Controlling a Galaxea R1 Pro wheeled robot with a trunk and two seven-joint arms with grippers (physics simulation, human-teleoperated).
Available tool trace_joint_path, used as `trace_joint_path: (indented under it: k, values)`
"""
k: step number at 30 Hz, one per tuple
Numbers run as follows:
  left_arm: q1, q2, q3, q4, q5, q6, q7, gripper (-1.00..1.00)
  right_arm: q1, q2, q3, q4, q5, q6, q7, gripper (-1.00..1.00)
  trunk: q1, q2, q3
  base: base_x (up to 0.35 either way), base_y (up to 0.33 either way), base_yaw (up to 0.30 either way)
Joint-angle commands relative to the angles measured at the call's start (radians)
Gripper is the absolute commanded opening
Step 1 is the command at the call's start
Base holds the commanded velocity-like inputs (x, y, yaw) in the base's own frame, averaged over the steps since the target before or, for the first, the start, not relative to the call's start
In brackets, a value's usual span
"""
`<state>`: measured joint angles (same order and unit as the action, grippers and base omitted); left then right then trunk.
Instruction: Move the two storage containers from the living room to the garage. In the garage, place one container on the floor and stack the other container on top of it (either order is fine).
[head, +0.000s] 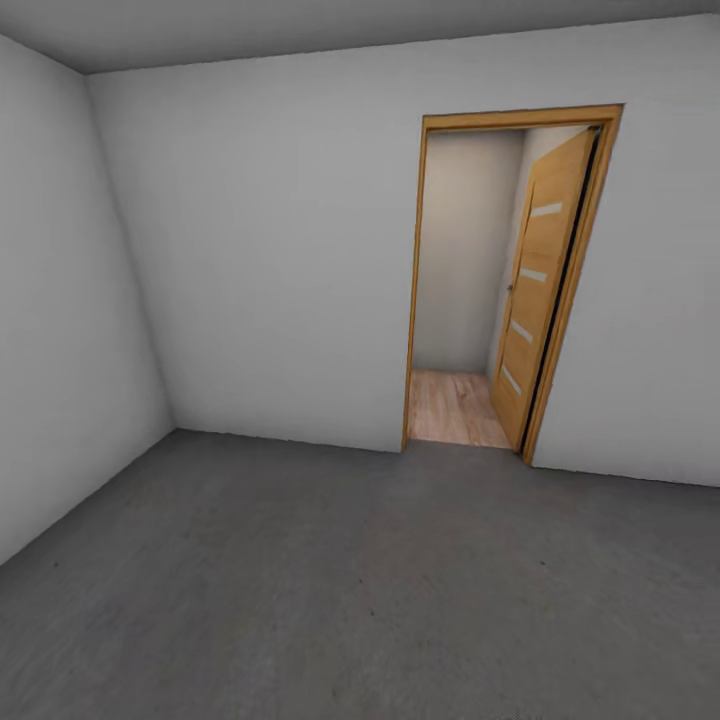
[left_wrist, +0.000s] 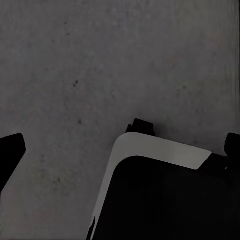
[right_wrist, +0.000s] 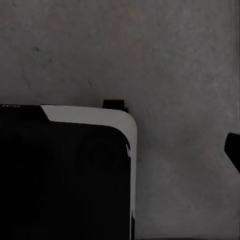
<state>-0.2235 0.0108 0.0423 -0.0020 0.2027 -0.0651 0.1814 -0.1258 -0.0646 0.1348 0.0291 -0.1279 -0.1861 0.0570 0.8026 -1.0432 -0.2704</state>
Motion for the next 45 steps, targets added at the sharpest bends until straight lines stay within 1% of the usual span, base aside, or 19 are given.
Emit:
trace_joint_path:
  k: [1,32,45]
  values:
    - [0.0,0.0,0.004,0.0,0.004,-0.004,0.0,1.0,-0.002,0.0,0.008,0.003,-0.011,-0.006,0.005,1.0,0.0,-0.001,-0.001,0.0,0.0,-0.296]
    - [0.0,-0.002,0.002,0.001,0.003,-0.003,-0.002,1.0,-0.002,-0.002,0.009,0.003,-0.007,-0.004,0.005,1.0,0.0,-0.001,-0.001,0.002,0.0,-0.295]
    - [0.0,-0.002,0.002,0.0,0.002,0.013,-0.002,1.0,-0.002,-0.002,0.013,0.003,0.0,-0.006,0.003,1.0,0.0,-0.001,-0.001,0.278,0.0,-0.032]
